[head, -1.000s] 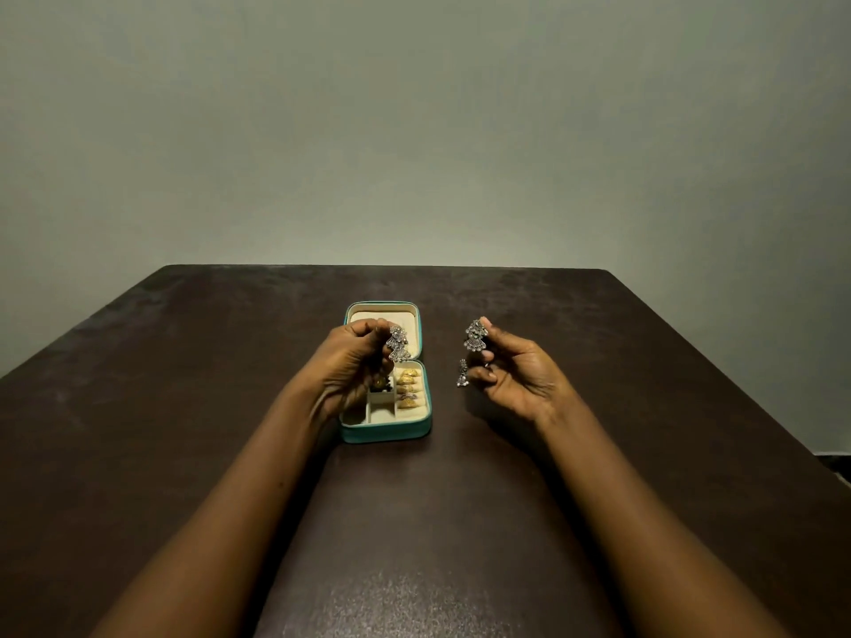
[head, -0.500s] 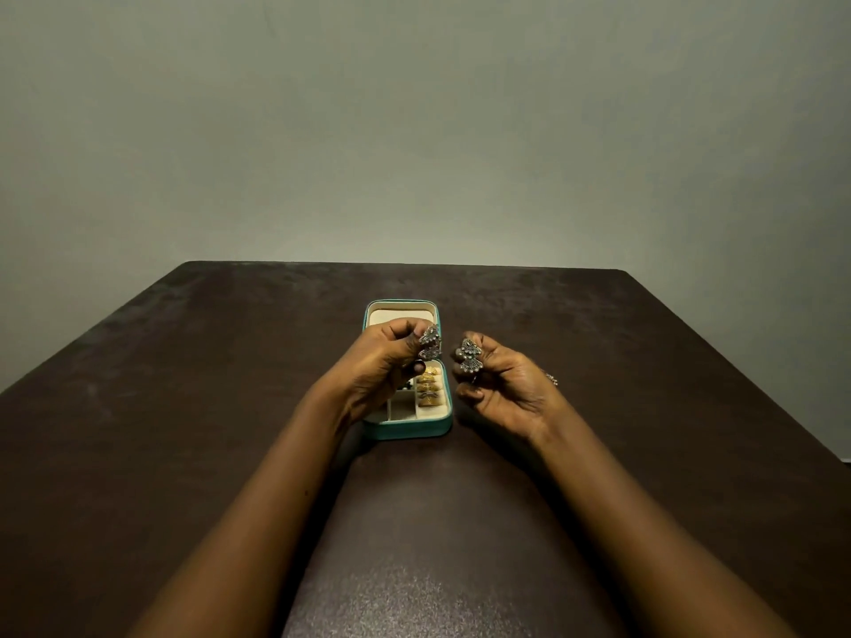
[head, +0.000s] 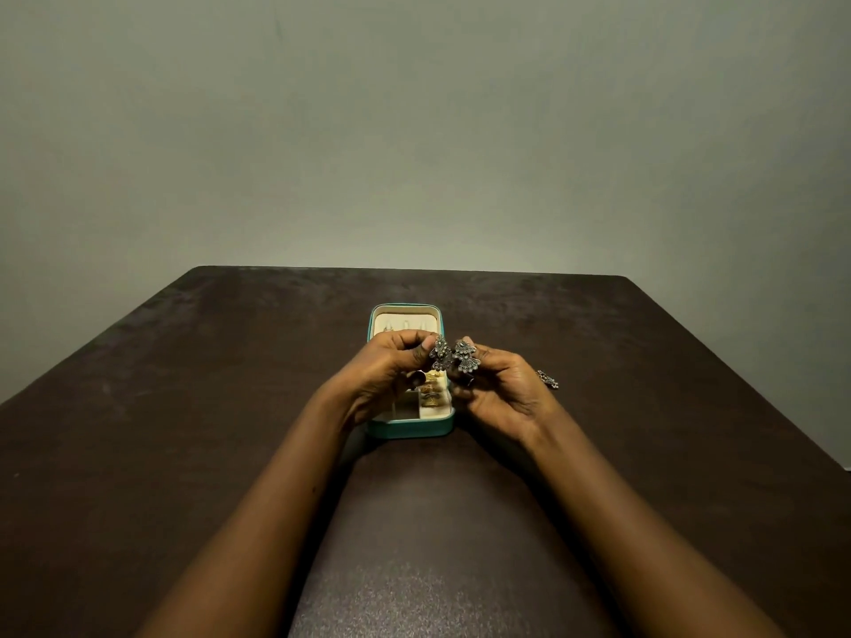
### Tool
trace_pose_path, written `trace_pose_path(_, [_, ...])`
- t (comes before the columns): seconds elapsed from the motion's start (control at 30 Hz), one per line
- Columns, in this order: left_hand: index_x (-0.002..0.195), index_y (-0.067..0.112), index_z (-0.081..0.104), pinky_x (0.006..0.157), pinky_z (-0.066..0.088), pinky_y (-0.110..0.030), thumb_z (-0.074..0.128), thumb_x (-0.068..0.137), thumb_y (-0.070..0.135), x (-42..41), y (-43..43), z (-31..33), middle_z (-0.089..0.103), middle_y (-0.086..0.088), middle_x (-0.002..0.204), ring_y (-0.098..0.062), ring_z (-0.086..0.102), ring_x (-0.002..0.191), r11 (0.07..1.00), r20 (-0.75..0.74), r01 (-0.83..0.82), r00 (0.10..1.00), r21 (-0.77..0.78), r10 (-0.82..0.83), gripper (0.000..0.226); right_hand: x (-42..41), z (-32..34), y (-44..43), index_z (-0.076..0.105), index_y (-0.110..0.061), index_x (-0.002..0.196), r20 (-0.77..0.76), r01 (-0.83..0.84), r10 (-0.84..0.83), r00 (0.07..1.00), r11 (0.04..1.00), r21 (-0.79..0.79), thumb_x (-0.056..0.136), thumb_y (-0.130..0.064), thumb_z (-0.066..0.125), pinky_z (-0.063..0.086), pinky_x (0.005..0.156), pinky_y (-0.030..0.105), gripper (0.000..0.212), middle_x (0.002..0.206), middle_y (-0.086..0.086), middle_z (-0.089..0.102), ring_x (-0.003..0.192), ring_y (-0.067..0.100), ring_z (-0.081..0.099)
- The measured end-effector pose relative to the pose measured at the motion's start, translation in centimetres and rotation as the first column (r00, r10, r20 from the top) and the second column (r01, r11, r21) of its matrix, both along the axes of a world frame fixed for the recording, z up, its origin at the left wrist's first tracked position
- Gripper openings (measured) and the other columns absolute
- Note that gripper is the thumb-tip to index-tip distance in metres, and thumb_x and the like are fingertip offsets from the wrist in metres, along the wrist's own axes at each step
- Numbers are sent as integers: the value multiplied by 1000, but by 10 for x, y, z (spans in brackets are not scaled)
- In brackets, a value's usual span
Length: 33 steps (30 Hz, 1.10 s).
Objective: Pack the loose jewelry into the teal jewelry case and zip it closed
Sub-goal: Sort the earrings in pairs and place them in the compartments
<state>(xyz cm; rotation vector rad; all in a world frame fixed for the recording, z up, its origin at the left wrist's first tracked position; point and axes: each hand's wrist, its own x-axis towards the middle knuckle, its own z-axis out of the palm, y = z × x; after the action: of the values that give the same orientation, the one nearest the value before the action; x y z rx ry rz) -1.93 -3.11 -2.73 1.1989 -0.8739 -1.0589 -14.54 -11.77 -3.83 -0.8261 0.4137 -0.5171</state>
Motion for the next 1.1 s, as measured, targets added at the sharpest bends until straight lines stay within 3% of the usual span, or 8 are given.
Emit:
trace_pose_path(0.2, [78, 14, 69, 70, 40, -30, 61, 78, 17, 8, 5, 3, 62, -3, 78, -16, 51, 75, 1000, 5, -4, 1000, -2, 4, 8, 3, 1, 4, 75, -8, 65, 31, -51, 53, 998, 997, -55, 84, -8, 48, 43, 61, 26, 33, 68, 6, 68, 65, 15, 57])
trace_pose_path(0.33, [87, 9, 64, 65, 49, -18, 54, 89, 8, 16, 11, 4, 64, -3, 84, -9, 59, 76, 998, 199, -55, 979, 19, 51, 10, 5, -2, 5, 65, -2, 75, -31, 21, -26, 999, 992, -127, 90, -1, 45, 31, 40, 16, 25, 65, 8, 56, 56, 11, 43])
trace_pose_path(0.43, [83, 10, 66, 61, 50, -13, 56, 89, 5, 23, 17, 3, 67, 1, 79, -5, 62, 70, 993, 344, -117, 933, 26, 101, 12, 7, -3, 10, 60, -5, 72, -117, 97, -136, 984, 952, -291, 92, 0, 46, 41, 42, 15, 24, 59, 5, 62, 47, 9, 50])
trace_pose_path(0.6, [88, 1, 66, 62, 48, -4, 58, 86, -2, 30, 22, 4, 63, 6, 74, 11, 61, 65, 983, 470, -185, 869, 15, 156, 9, 18, -3, 19, 57, -1, 83, -145, 201, -327, 934, 816, -543, 88, 4, 54, 52, 62, 15, 8, 85, -2, 50, 72, 8, 54])
trace_pose_path(0.7, [91, -13, 64, 61, 48, -3, 60, 83, -6, 33, 25, 3, 50, -1, 80, 15, 58, 59, 979, 527, -199, 836, 38, 149, 12, 25, -9, 25, 65, -27, 64, -156, 191, -375, 914, 735, -651, 78, -11, 66, 50, 92, 50, 21, 100, 6, 47, 102, 29, 58])
trace_pose_path(0.87, [97, -20, 63, 59, 45, -2, 63, 81, -6, 42, 32, -3, 48, 0, 76, 14, 57, 61, 961, 565, -264, 806, 78, 175, 21, 28, -2, 39, 56, -23, 60, -229, 5, -415, 880, 491, -871, 81, -7, 67, 42, 100, 36, 29, 90, -11, 39, 105, 14, 45])
trace_pose_path(1.0, [71, 13, 72, 100, 45, -36, 74, 75, 7, 51, 39, -11, 50, 4, 85, -11, 50, 96, 945, 613, -280, 781, 167, 123, 7, 34, -3, 52, 69, -2, 81, -257, -123, -437, 862, 311, -942, 82, -17, 68, 34, 94, 26, 16, 100, -1, 36, 101, 11, 36])
trace_pose_path(1.1, [66, 21, 71, 106, 37, -49, 75, 74, 10, 51, 40, -13, 52, 8, 85, -23, 47, 111, 936, 625, -288, 774, 201, 104, 13, 36, -5, 54, 71, -4, 86, -270, -169, -456, 848, 250, -953, 82, -26, 67, 32, 96, 32, 22, 102, -4, 34, 98, 7, 32])
